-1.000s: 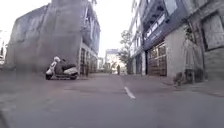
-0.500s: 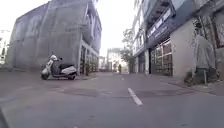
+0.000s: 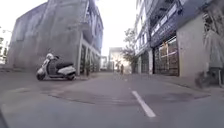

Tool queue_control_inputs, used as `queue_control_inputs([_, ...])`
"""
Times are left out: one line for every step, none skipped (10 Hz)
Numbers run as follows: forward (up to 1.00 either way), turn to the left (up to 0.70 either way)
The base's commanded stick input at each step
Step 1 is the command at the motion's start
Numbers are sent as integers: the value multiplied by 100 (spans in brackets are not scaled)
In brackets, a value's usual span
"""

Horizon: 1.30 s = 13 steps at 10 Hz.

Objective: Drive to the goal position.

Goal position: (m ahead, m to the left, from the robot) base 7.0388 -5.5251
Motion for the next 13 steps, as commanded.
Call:
queue_control_inputs([100, 0])
queue_control_inputs([100, 0])
queue_control_inputs([100, 0])
queue_control_inputs([100, 0])
queue_control_inputs([100, 0])
queue_control_inputs([100, 0])
queue_control_inputs([100, 0])
queue_control_inputs([100, 0])
queue_control_inputs([100, 0])
queue_control_inputs([100, 0])
queue_control_inputs([100, 0])
queue_control_inputs([100, -2])
queue_control_inputs([100, -7])
